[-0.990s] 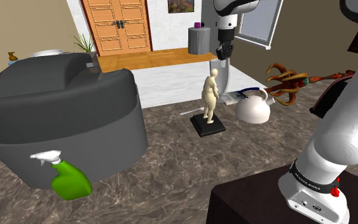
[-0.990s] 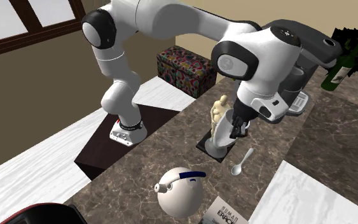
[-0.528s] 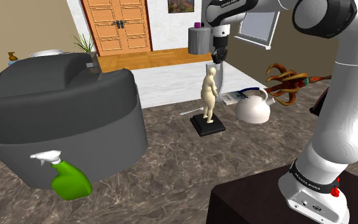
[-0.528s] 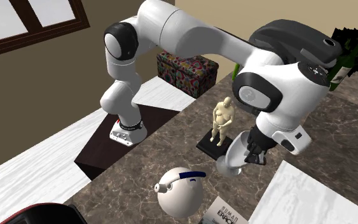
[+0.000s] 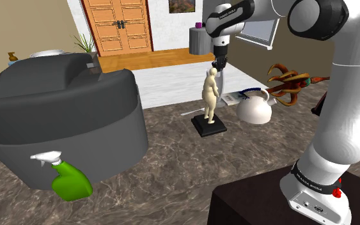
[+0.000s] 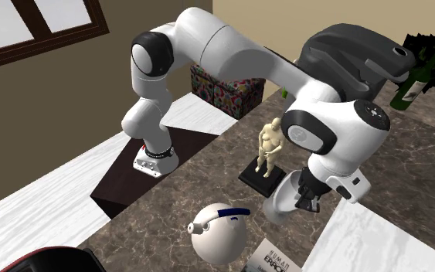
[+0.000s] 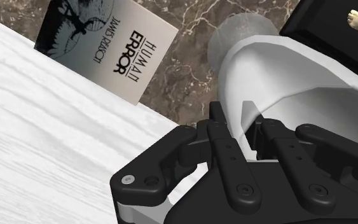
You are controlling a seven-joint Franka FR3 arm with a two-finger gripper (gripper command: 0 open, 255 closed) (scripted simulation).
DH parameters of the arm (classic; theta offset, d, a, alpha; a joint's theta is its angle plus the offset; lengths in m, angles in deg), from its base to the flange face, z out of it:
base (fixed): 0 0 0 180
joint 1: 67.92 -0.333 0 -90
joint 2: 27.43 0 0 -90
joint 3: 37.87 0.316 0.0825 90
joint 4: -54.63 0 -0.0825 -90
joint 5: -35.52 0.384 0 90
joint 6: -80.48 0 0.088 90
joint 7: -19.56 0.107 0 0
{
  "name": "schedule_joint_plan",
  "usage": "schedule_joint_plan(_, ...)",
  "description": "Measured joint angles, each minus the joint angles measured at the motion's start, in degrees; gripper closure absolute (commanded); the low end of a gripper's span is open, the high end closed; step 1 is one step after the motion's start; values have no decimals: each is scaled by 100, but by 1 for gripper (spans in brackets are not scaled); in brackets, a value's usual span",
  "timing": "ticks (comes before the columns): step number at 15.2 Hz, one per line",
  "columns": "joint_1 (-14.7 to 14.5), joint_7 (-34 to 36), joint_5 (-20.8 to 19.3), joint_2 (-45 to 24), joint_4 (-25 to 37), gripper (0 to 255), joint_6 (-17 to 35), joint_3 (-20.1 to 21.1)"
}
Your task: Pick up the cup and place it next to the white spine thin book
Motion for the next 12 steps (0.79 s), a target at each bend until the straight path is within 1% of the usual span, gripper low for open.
schedule_joint_plan(5, 4, -15, 28, -87, -242, 255, 327, 10)
schedule_joint_plan(12, 6, -19, 34, -103, -282, 255, 386, 11)
